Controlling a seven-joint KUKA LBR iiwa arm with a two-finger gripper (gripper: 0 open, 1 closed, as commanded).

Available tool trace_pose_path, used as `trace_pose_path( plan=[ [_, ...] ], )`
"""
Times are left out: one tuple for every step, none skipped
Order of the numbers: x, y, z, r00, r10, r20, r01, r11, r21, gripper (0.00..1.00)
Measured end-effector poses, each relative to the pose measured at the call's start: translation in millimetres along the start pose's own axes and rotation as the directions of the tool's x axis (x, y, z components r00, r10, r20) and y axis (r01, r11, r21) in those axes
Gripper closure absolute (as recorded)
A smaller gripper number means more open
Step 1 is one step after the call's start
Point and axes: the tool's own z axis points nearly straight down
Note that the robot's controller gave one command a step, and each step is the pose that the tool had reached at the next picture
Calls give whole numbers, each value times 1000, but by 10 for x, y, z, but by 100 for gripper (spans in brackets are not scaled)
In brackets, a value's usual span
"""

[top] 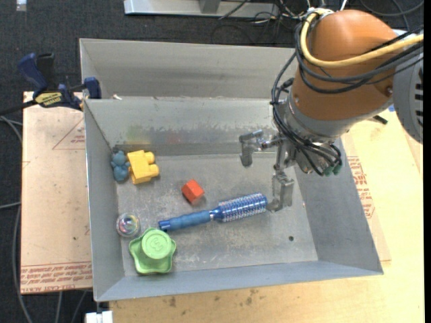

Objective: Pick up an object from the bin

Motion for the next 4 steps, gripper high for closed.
trace_pose_path(
  plan=[
    [174,377,1199,996,91,-10,-91,996,-2,0],
    [-154,-60,1596,977,214,0,-214,977,0,0],
    [-265,-82,2487,952,307,-7,-307,952,0,0],
    [-284,-85,2443,952,307,-1,-307,952,-1,100]
  ],
)
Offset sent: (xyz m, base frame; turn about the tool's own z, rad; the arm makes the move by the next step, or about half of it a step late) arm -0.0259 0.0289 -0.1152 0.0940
